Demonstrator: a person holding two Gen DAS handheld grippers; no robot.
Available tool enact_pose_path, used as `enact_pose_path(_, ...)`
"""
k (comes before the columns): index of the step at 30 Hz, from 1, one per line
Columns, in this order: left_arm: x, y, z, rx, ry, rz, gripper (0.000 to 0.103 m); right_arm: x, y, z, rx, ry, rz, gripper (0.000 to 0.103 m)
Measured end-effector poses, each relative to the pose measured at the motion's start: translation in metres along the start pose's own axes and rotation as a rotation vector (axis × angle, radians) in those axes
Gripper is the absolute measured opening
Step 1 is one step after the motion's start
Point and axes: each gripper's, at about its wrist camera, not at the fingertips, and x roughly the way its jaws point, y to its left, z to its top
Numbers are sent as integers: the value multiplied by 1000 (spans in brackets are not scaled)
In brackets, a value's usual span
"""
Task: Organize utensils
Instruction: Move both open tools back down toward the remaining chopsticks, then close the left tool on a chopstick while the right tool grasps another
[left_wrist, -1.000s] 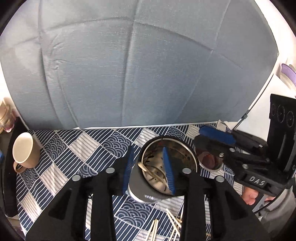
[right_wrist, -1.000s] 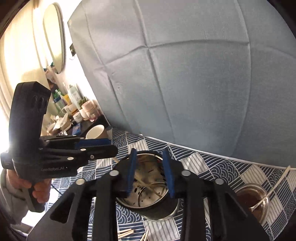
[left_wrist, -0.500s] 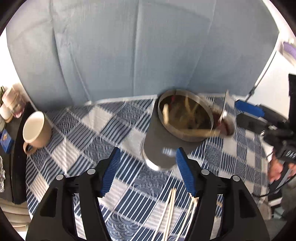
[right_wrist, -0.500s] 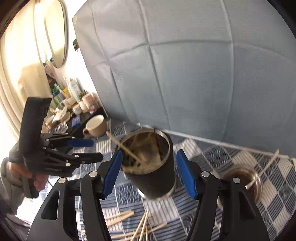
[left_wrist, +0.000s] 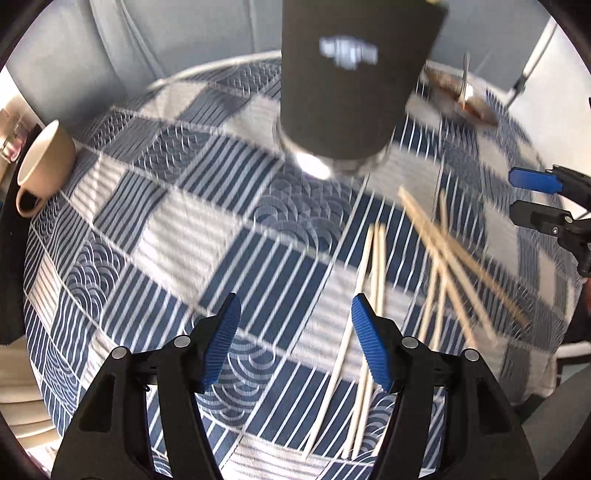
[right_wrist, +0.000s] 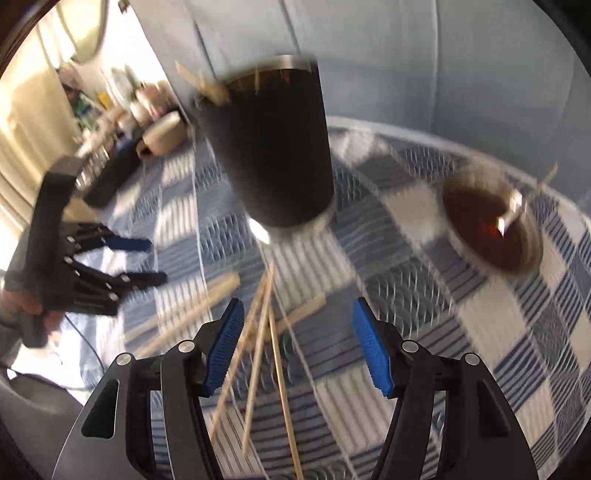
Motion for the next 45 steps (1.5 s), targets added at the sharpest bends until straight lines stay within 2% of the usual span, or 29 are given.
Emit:
enact_pose_path(4,13,1,-11,8,45,32,63,20,3,-19,-8,91,-18,51)
enact_pose_path(10,21,6,-17,1,71,41,63,35,10,-23,-39,156,-46,46)
enact_pose_path(19,12,-6,-12,26,55,26,63,45,9,-26,-54,207,-71,43)
enact_pose_path(29,21,-28,-10,105,88,55,66,57,25,-25,-141,253,-145,42)
enact_pose_path(33,22,-25,-8,65,113,24,66,61,31,-21,-140,272,-140,32)
enact_pose_path(36,23,-23,-7,74,125,24,64,63,36,-20,-149,281,-136,20)
enact_pose_path(37,23,-23,-7,71,129,23,62,64,38,-20,-155,288,-134,16)
enact_pose_path(38,22,-23,-7,70,131,22,60,64,40,-18,-156,293,-134,5)
enact_pose_path(41,24,-13,3,56,135,20,44,68,38,-13,-108,300,-107,4)
enact_pose_path(43,22,-2,3,38,142,15,22,68,34,-12,-77,303,-87,4)
enact_pose_path(45,21,10,-1,8,154,-4,8,68,29,-13,-58,302,-70,4)
